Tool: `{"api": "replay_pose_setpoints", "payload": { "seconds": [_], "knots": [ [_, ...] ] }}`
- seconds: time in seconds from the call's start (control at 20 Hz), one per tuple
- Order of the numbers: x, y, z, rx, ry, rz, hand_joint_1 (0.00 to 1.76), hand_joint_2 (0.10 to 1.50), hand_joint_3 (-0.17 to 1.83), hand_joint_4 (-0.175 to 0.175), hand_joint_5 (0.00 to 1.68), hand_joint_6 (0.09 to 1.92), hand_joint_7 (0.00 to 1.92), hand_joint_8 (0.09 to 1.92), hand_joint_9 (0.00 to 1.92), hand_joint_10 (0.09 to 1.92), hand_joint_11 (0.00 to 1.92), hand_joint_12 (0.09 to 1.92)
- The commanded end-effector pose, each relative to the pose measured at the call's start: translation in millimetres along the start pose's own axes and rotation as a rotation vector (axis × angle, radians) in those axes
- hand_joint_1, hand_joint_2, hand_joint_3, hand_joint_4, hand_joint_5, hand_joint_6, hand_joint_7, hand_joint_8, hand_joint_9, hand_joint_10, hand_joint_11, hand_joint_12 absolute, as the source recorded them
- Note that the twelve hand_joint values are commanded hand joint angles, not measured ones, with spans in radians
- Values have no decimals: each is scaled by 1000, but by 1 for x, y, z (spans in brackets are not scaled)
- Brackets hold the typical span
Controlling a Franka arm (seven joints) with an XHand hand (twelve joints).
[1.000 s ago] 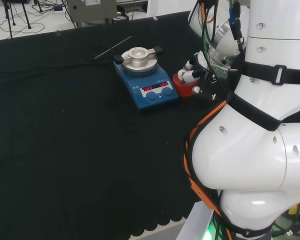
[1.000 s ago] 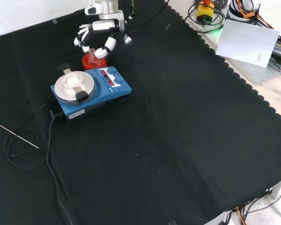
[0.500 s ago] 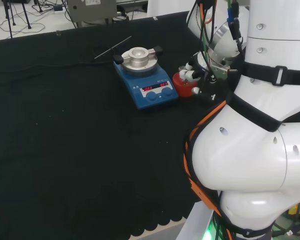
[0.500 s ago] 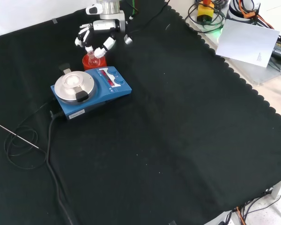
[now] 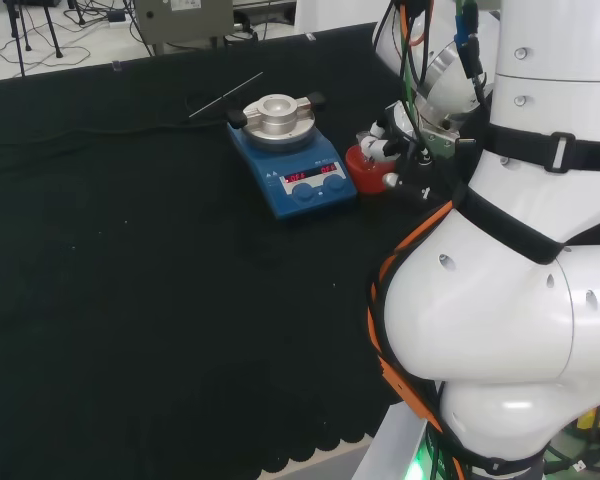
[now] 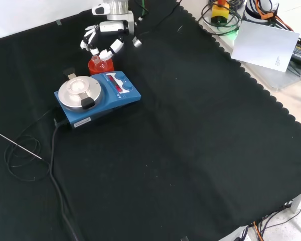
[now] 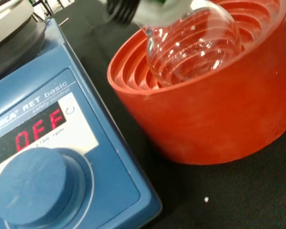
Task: Pick up the round-bottom flask.
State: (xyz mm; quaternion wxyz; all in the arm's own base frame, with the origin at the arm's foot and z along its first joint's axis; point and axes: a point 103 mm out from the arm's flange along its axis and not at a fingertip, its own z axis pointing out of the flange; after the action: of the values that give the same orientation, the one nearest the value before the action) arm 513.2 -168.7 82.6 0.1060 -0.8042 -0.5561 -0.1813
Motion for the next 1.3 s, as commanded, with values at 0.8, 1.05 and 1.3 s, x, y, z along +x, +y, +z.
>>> {"api": "replay_pose_setpoints", "payload": {
  "seconds": [0.8, 1.05, 1.3],
  "knots": [
    [7, 6, 11, 24, 13, -6, 990, 560, 766, -78, 644, 824, 331, 732, 515, 747, 87, 1387],
    [9, 11, 16, 37, 11, -6, 986, 575, 762, -77, 670, 825, 339, 733, 524, 747, 92, 1387],
    [12, 12, 23, 27, 20, -10, 986, 594, 739, -77, 692, 813, 348, 730, 532, 740, 102, 1383]
  ]
}}
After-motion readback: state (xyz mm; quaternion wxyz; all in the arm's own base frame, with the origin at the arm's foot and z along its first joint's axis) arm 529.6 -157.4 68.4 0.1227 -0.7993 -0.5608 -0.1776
